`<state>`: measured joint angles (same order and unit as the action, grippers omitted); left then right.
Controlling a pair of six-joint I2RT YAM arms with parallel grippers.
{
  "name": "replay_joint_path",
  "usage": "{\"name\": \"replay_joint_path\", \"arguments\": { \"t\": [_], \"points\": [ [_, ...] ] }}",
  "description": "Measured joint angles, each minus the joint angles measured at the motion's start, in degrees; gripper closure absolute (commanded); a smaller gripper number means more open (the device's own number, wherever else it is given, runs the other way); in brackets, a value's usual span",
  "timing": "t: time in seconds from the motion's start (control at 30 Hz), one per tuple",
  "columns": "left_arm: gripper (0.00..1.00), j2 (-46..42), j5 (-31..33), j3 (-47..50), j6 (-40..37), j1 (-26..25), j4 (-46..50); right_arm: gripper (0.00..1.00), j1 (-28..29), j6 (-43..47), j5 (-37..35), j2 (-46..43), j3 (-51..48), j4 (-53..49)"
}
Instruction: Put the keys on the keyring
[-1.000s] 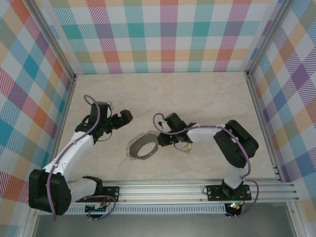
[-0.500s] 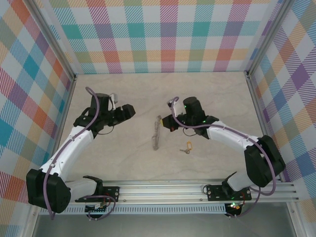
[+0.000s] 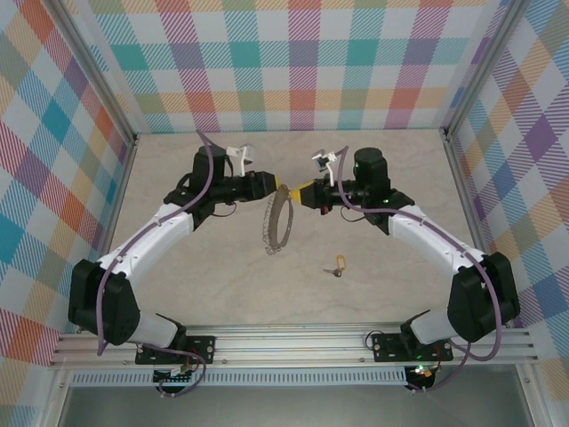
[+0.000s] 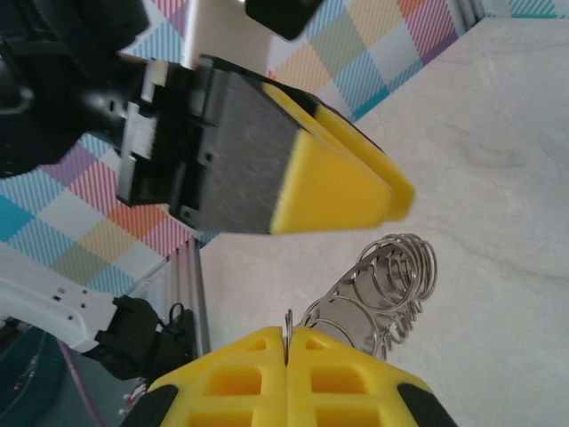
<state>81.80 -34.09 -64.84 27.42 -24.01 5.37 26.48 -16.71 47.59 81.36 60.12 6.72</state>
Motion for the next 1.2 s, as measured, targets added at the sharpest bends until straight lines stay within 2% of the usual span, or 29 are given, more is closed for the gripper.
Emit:
{"name": "replay_joint_path", "arguments": {
  "t": [0.23,0.73,0.8,0.97,1.2],
  "points": [
    [0.81,-0.4,-2.6,0.0,0.0,-0.3,-1.9,1.00,-1.8,-3.9,3.0,0.0,-0.7,3.5],
    [0.81,-4.3,-10.1,0.0,0.4,-0.6,-5.2,1.00,-1.8,-8.2,3.0,-0.4,-4.5,7.4],
    [0.80,-4.3,-10.5,0.0,0.4,-1.0,-5.5,1.00,-1.8,-8.6,2.7,-0.7,-4.7,7.5],
    [0.71,-4.3,-11.1,0.0,0.4,-1.7,-5.6,1.00,-1.8,-9.5,1.9,-1.3,-4.9,7.8],
    [0.69,-4.3,-11.3,0.9,0.4,-2.4,-5.8,1.00,-1.8,-9.7,1.0,-1.9,-4.9,7.8]
  ]
}}
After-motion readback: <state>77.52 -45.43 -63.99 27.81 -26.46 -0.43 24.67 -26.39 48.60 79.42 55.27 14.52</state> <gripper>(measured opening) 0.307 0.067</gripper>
